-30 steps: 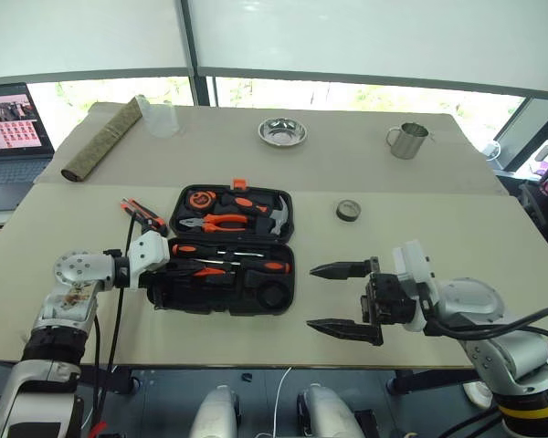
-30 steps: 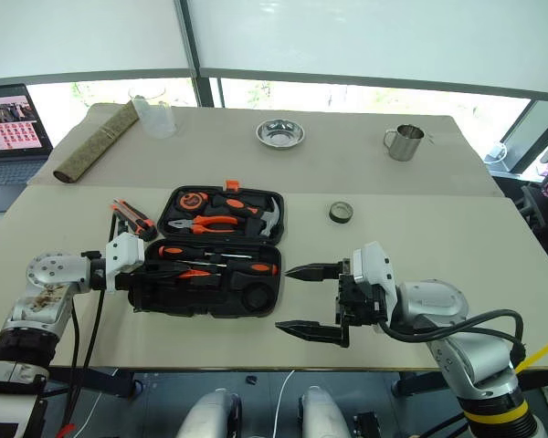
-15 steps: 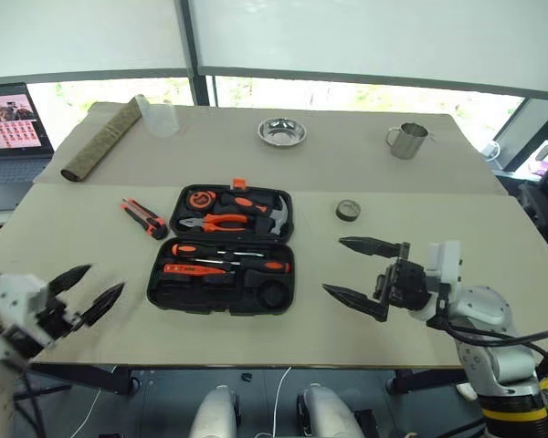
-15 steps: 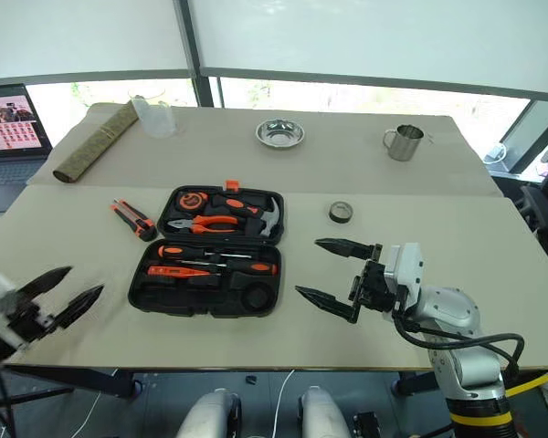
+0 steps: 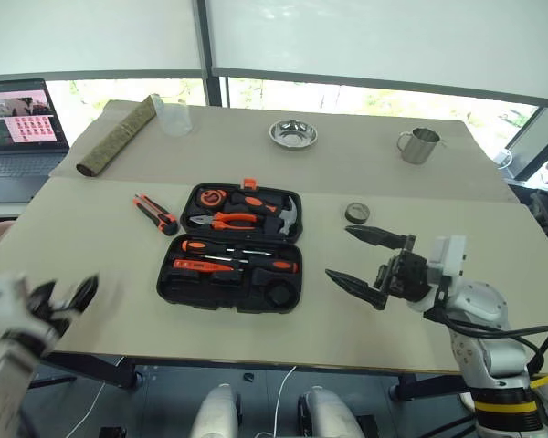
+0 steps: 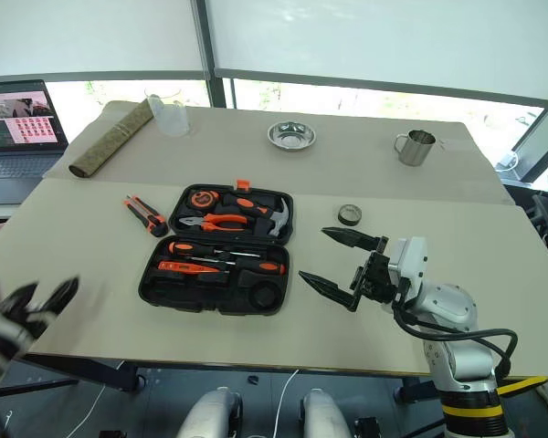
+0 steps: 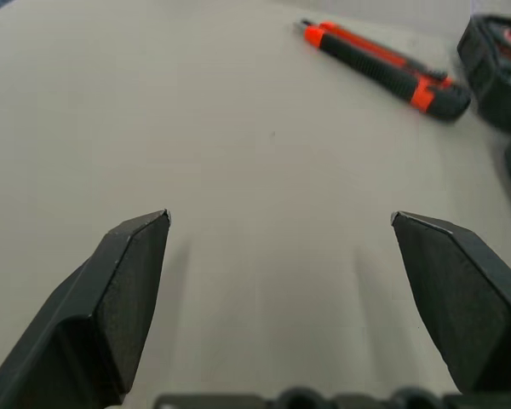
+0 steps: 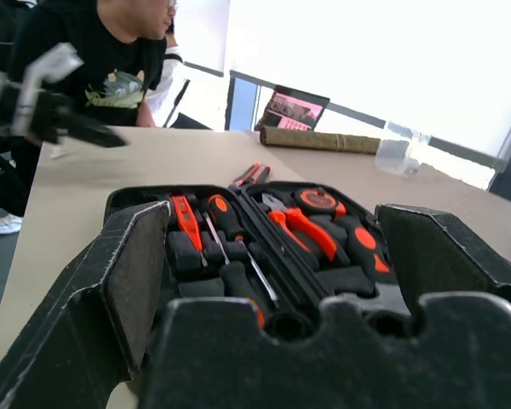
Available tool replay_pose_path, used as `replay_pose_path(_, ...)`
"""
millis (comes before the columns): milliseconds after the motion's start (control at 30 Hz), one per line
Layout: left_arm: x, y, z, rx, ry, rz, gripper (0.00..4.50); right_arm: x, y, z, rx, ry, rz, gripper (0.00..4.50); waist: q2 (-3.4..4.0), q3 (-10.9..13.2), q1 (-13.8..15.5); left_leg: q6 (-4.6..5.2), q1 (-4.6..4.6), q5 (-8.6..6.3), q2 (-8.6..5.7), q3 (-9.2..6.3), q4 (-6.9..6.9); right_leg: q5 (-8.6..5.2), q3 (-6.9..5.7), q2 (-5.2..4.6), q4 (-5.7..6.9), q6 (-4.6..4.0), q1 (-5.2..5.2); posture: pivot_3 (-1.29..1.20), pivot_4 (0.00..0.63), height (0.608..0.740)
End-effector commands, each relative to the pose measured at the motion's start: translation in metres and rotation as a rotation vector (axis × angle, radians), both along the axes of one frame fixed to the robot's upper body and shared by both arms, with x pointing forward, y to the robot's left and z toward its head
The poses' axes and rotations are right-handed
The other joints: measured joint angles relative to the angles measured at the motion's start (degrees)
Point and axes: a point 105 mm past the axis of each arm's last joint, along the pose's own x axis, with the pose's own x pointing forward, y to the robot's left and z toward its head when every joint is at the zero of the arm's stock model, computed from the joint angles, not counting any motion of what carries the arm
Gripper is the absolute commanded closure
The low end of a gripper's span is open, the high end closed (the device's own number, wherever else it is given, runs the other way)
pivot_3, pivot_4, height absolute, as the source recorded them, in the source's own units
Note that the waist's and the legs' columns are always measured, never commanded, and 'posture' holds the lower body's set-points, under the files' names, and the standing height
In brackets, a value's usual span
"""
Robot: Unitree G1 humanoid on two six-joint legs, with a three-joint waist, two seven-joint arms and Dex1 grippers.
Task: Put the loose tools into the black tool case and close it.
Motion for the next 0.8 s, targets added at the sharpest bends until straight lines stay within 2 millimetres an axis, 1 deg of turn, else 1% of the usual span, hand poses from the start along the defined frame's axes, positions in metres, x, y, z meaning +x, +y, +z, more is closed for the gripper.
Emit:
replay_pose_path(33, 0.039, -0.011, 0.012, -0.042, 0.048, 0.08, 0.02, -0.003, 0.007, 0.014, 0.024, -0.031, 0.024, 0.0, -0.01, 0.0, -0.4, 0.0, 0.0, -0.01, -0.03, -0.01, -0.01, 0.01, 0.02, -0.01, 0.02, 0.01, -0.01, 0.0, 0.15, 0.74)
replay_pose_path(67, 0.048, -0.015, 0.013, -0.064, 0.06, 0.085, 0.02, -0.004, 0.008, 0.015, 0.021, -0.032, 0.031, 0.0, -0.01, 0.0, -0.6, -0.01, -0.02, -0.02, -0.05, -0.03, -0.01, 0.01, 0.02, 0.0, 0.01, 0.02, -0.01, 0.0, 0.15, 0.74)
replay_pose_path(100, 0.065, -0.02, 0.009, -0.082, 0.092, 0.099, 0.02, -0.003, 0.01, 0.016, 0.023, -0.034, 0.035, 0.0, -0.02, 0.0, -0.8, -0.01, -0.05, -0.02, -0.05, -0.06, -0.02, 0.01, 0.01, 0.03, 0.0, 0.01, -0.04, 0.0, 0.15, 0.74)
replay_pose_path(167, 0.089, -0.028, 0.007, -0.086, 0.13, 0.124, 0.02, -0.002, 0.012, 0.018, 0.027, -0.037, 0.039, 0.0, -0.01, 0.0, -1.1, -0.04, -0.05, -0.05, -0.07, -0.11, -0.03, 0.02, 0.03, 0.02, 0.04, 0.01, -0.02, 0.0, 0.15, 0.74)
replay_pose_path(200, 0.097, -0.031, 0.007, -0.08, 0.136, 0.135, 0.02, -0.001, 0.013, 0.019, 0.029, -0.037, 0.04, 0.0, -0.02, 0.0, -1.2, -0.05, -0.06, -0.04, -0.12, -0.14, -0.03, 0.02, -0.01, 0.02, 0.09, 0.01, -0.03, 0.0, 0.15, 0.74)
replay_pose_path(267, 0.113, -0.04, 0.008, 0.005, 0.164, 0.122, 0.02, -0.001, 0.015, 0.019, 0.029, -0.034, 0.049, 0.0, -0.04, 0.0, -1.4, -0.05, -0.06, -0.05, -0.12, -0.14, -0.03, 0.03, 0.01, 0.04, 0.05, 0.01, -0.03, 0.0, 0.15, 0.74)
replay_pose_path(333, 0.13, -0.041, 0.01, 0.005, 0.162, 0.18, 0.02, -0.002, 0.018, 0.019, 0.031, -0.034, 0.061, 0.0, -0.04, 0.0, -1.5, -0.06, -0.15, -0.05, -0.13, -0.14, -0.04, 0.03, 0.01, 0.04, -0.01, 0.02, -0.11, 0.0, 0.15, 0.74)
replay_pose_path(367, 0.135, -0.041, 0.011, -0.008, 0.157, 0.204, 0.02, -0.003, 0.019, 0.019, 0.033, -0.035, 0.063, 0.0, -0.06, 0.0, -1.4, -0.06, -0.17, -0.05, -0.14, -0.14, -0.04, 0.03, 0.01, 0.04, 0.0, 0.02, -0.12, 0.0, 0.15, 0.74)
replay_pose_path(467, 0.145, -0.045, 0.005, -0.059, 0.175, 0.231, 0.02, -0.004, 0.019, 0.019, 0.037, -0.033, 0.063, 0.0, -0.06, 0.0, -1.4, -0.06, -0.24, -0.05, -0.15, -0.17, -0.03, 0.04, -0.03, 0.01, -0.01, 0.03, -0.14, 0.0, 0.15, 0.74)
replay_pose_path(500, 0.147, -0.045, 0.004, -0.049, 0.181, 0.235, 0.02, -0.004, 0.019, 0.019, 0.037, -0.033, 0.064, 0.0, -0.06, 0.0, -1.4, -0.06, -0.25, -0.05, -0.16, -0.17, -0.03, 0.04, -0.03, 0.0, -0.01, 0.04, -0.15, 0.0, 0.15, 0.74)
replay_pose_path(600, 0.153, -0.04, 0.002, -0.04, 0.192, 0.278, 0.02, -0.004, 0.019, 0.019, 0.04, -0.032, 0.064, 0.0, -0.06, 0.0, -1.4, -0.06, -0.26, -0.06, -0.17, -0.16, -0.03, 0.05, -0.03, -0.01, -0.02, 0.05, -0.16, 0.0, 0.15, 0.74)
replay_pose_path(667, 0.156, -0.04, 0.0, -0.042, 0.202, 0.278, 0.02, -0.004, 0.019, 0.02, 0.043, -0.034, 0.064, 0.0, -0.06, 0.0, -1.3, -0.06, -0.25, -0.05, -0.17, -0.16, -0.03, 0.05, -0.04, -0.01, -0.01, 0.05, -0.15, 0.0, 0.15, 0.74)
replay_pose_path(733, 0.155, -0.038, -0.007, -0.016, 0.258, 0.3, 0.02, -0.004, 0.021, 0.022, 0.045, -0.038, 0.066, 0.0, -0.07, 0.0, -1.3, -0.06, -0.25, -0.05, -0.19, -0.16, -0.03, 0.05, -0.04, -0.02, -0.01, 0.06, -0.14, 0.0, 0.15, 0.74)
replay_pose_path(800, 0.156, -0.038, -0.007, -0.012, 0.265, 0.31, 0.02, -0.004, 0.023, 0.025, 0.048, -0.043, 0.068, 0.0, -0.07, 0.1, -1.3, -0.06, -0.29, -0.05, -0.19, -0.16, -0.03, 0.05, -0.05, -0.03, -0.01, 0.07, -0.17, 0.0, 0.15, 0.74)
